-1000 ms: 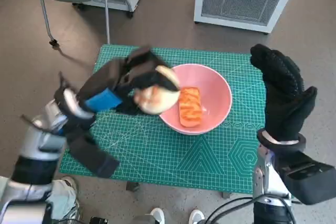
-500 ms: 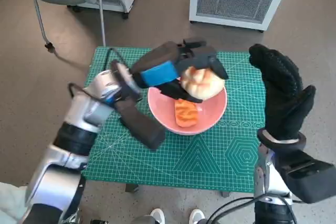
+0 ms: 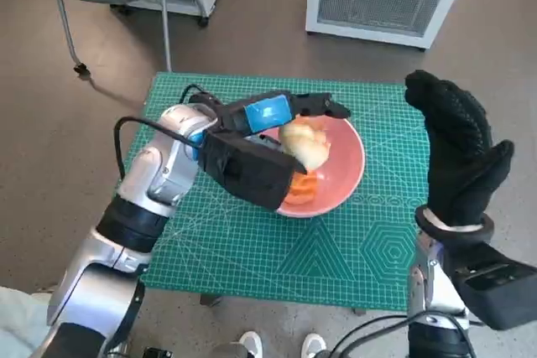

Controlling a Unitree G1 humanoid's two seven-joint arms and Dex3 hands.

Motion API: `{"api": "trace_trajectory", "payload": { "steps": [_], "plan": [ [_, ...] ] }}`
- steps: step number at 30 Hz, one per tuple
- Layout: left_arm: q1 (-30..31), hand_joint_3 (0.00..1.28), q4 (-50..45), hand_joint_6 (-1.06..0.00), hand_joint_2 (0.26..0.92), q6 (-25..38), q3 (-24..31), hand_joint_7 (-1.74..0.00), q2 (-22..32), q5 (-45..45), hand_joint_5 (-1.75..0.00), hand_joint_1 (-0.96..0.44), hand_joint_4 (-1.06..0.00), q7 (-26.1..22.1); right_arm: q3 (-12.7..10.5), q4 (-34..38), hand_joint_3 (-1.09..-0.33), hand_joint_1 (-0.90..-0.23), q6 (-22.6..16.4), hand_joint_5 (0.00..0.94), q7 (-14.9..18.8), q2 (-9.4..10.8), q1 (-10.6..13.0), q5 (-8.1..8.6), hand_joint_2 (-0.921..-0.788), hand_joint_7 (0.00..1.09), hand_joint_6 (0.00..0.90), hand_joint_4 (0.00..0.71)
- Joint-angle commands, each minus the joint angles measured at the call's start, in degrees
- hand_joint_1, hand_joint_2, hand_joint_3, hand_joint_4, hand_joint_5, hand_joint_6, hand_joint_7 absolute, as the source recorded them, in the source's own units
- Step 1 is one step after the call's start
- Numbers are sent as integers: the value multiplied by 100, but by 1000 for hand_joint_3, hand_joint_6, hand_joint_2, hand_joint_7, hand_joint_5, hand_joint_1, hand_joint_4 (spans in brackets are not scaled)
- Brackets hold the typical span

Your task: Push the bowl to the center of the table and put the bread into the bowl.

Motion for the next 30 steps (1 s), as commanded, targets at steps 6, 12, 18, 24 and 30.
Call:
{"api": "trace_trajectory", "payload": {
  "steps": [6, 12, 18, 24, 30],
  "plan": [
    [216, 7, 82, -322, 900, -589, 161, -90, 57, -298, -15, -401, -126, 631, -13, 113, -791, -546, 9, 14, -51, 22, 26, -47, -921, 655, -1, 326],
    [312, 8, -109, -340, 910, -560, 341, -81, 131, -526, -12, -457, -142, 610, -9, 169, -790, -550, 17, 14, -59, -4, -57, -83, -921, 655, -1, 326],
    [514, 6, -527, -349, 915, -270, 689, -72, 193, -1150, -9, -459, -148, 266, -18, 193, -790, -547, 54, 13, -72, -44, -199, -124, -921, 648, -1, 325],
    [915, 2, -827, -354, 907, -627, 1511, -66, -46, -2520, -10, -376, -162, 360, -46, 151, -794, -539, 135, 12, -107, -88, -365, -150, -921, 638, -1, 324],
    [1155, 44, -330, -362, 915, -1723, 2427, -72, -975, -4159, -30, -376, -218, 716, -60, 180, -782, -540, 207, 11, -155, -127, -606, -169, -921, 654, -1, 323]
  ]
}}
